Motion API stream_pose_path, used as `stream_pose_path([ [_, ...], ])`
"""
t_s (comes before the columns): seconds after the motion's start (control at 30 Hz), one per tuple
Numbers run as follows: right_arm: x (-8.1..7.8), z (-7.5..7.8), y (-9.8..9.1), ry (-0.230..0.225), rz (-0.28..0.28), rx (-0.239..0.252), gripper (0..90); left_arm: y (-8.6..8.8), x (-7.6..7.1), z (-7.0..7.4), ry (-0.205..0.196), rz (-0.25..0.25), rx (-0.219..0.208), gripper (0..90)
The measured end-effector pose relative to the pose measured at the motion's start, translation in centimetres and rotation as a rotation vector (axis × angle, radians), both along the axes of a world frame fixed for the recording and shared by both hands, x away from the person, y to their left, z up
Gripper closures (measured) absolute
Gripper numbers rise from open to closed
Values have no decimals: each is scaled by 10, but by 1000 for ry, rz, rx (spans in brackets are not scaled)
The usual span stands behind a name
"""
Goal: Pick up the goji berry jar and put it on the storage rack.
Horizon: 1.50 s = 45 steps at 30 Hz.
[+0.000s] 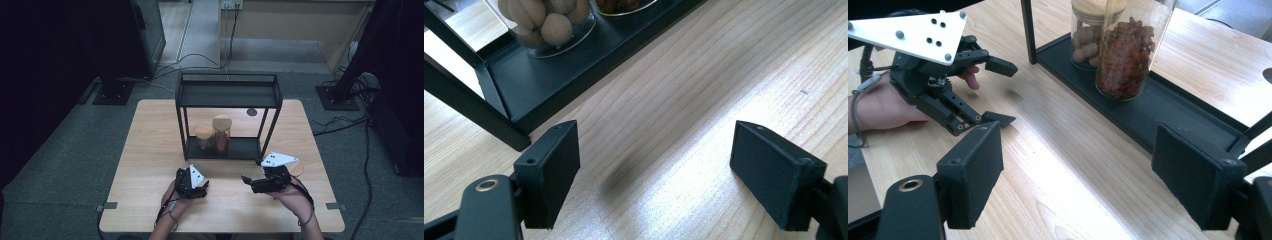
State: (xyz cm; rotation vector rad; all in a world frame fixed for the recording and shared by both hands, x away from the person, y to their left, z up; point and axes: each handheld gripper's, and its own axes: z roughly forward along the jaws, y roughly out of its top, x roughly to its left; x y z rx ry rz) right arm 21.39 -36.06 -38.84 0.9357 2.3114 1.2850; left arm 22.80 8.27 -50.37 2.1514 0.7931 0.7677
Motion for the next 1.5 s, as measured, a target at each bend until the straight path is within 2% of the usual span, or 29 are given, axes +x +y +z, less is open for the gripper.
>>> stream_pose_path([
  [0.4, 0, 5, -8, 10, 15, 3, 206, 0, 0, 0, -2, 0, 3, 199],
  [0.93, -6, 11, -23, 5, -6, 11, 209, 0, 0, 0, -1, 0, 3, 200],
  [1.2, -7, 15, -28, 1, 28, 1, 210, 0, 0, 0, -1, 0, 1, 200],
  [1.5, -11, 20, -31, -3, 30, -11, 210, 0, 0, 0, 0, 1, 1, 200],
])
